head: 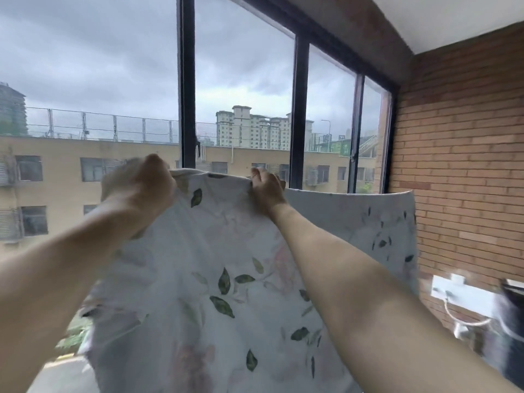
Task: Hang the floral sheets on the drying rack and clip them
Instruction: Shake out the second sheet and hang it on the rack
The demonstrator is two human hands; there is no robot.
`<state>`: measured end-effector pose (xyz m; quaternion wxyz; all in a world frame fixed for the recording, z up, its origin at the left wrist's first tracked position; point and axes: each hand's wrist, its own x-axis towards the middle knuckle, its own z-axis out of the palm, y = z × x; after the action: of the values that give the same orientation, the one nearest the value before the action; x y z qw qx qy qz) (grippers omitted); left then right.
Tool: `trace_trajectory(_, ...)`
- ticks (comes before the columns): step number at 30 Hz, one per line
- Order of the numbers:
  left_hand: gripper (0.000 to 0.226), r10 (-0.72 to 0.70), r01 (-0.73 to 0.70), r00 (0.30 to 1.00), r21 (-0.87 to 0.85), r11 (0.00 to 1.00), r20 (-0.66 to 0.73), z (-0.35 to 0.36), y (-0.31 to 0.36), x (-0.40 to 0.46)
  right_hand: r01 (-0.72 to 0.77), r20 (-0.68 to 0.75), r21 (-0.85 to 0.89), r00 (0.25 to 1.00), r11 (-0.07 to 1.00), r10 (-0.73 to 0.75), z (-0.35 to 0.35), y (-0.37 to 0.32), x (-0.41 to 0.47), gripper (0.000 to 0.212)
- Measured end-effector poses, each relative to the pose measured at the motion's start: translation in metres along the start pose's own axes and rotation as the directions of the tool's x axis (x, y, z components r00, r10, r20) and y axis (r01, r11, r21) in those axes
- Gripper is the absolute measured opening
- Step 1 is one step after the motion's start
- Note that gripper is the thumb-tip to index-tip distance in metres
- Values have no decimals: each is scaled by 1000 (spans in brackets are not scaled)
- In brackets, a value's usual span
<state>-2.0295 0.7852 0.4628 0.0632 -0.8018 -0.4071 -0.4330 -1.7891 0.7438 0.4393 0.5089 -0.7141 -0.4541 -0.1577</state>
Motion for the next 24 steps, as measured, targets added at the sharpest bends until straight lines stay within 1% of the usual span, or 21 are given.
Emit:
trace_trajectory(4, 21, -32, 31, 999, -40, 999, -26, -16, 4, 3, 28, -40, 0, 999, 1000, -28, -20, -27, 15, 37)
trace_trajectory(7, 22, -54, 52, 997, -37, 998, -48, -29, 0, 0, 65, -60, 42, 996, 997, -63, -25, -40, 17, 27)
trace_trajectory(10, 21, -74, 73, 997, -37, 997, -26, -42, -4, -4, 86, -63, 51, 995, 995, -83, -26, -52, 14, 31)
trace_trajectory(13, 20, -90, 94, 993, -44, 995, 75, -50, -7, -9, 92, -60, 48, 994, 995, -89, -28, -59, 8, 29)
trace_trajectory(14, 22, -94, 105, 988, -78, 991, 124, -52, -8, -12, 89, -55, 48, 995, 995, -86, -29, -60, 7, 31)
trace_trajectory(17, 21, -81, 177, 950, -304, 936, 303, -48, -8, -25, 85, -13, 18, 996, 996, -85, -29, -62, 0, 39)
trace_trajectory(18, 20, -67, 189, 940, -349, 918, 335, -43, -7, -27, 79, 10, -2, 997, 997, -79, -28, -62, -2, 40)
trace_trajectory(19, 18, -54, 184, 936, -355, 917, 347, -36, -6, -28, 69, 34, -29, 997, 997, -68, -28, -59, -5, 42)
trace_trajectory(21, 19, -53, 141, 948, -265, 954, 314, -20, -11, -30, 65, 82, -94, 995, 993, -57, -23, -52, -7, 44)
trace_trajectory(24, 20, -96, 118, 969, -87, 989, 228, 6, -34, -40, 105, 181, -275, 982, 956, -56, -8, -29, -17, 42)
